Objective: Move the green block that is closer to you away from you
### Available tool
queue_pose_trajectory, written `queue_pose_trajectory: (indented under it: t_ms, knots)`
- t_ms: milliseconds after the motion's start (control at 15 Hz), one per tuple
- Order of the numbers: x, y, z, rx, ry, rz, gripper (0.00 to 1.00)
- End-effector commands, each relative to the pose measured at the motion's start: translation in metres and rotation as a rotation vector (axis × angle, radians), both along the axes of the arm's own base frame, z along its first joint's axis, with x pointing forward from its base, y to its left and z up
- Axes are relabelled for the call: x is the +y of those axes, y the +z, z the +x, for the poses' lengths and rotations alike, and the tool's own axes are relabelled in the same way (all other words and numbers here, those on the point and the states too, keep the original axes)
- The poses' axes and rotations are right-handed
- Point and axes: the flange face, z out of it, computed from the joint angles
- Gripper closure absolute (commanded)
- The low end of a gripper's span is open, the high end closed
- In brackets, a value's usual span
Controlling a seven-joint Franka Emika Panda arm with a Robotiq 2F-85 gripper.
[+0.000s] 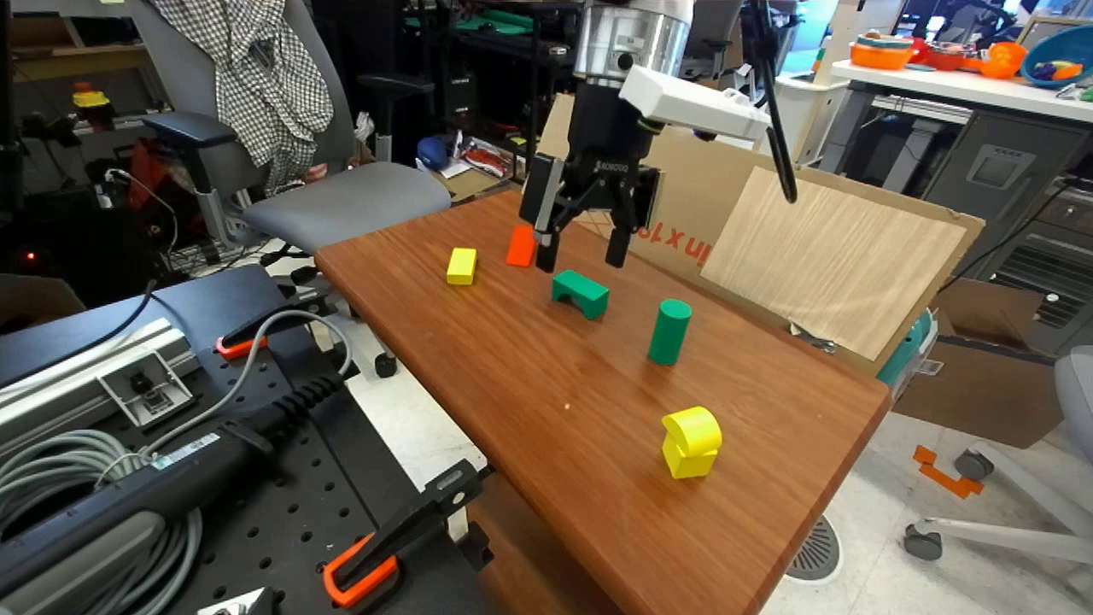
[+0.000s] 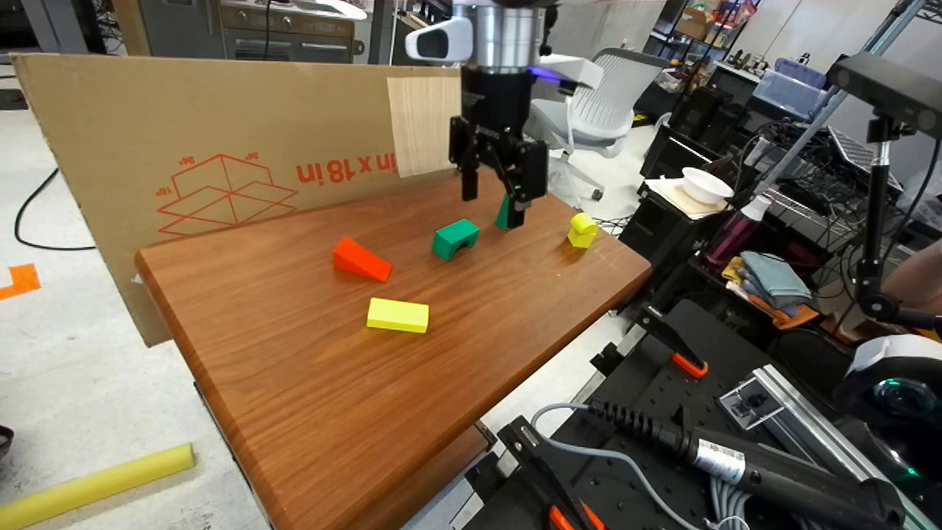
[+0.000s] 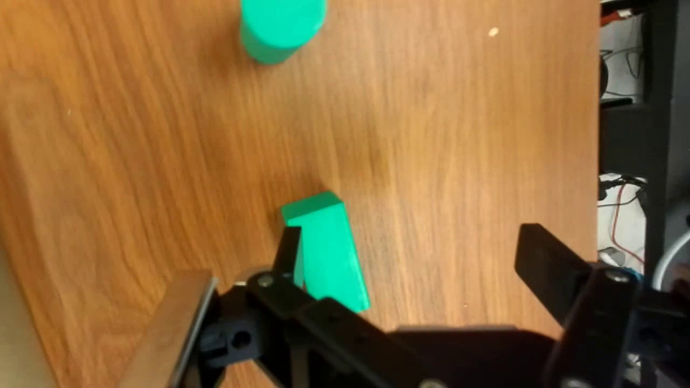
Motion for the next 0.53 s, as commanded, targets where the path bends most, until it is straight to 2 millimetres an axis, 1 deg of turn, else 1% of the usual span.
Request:
queue_pose_trajectory:
  t_ms: [0, 267, 333, 467]
  knots:
    - [-0.027, 0.035, -0.044, -0.031, -0.199, 0.011, 0.00]
    - [-0.051, 0.060, -0.095, -0.025, -0.419, -0.022, 0.00]
    - [-0.055, 0.065, -0.107, -0.022, -0.473, -0.037, 0.00]
    - [-0.056, 0.069, -0.127, -0.011, -0.579, -0.070, 0.00]
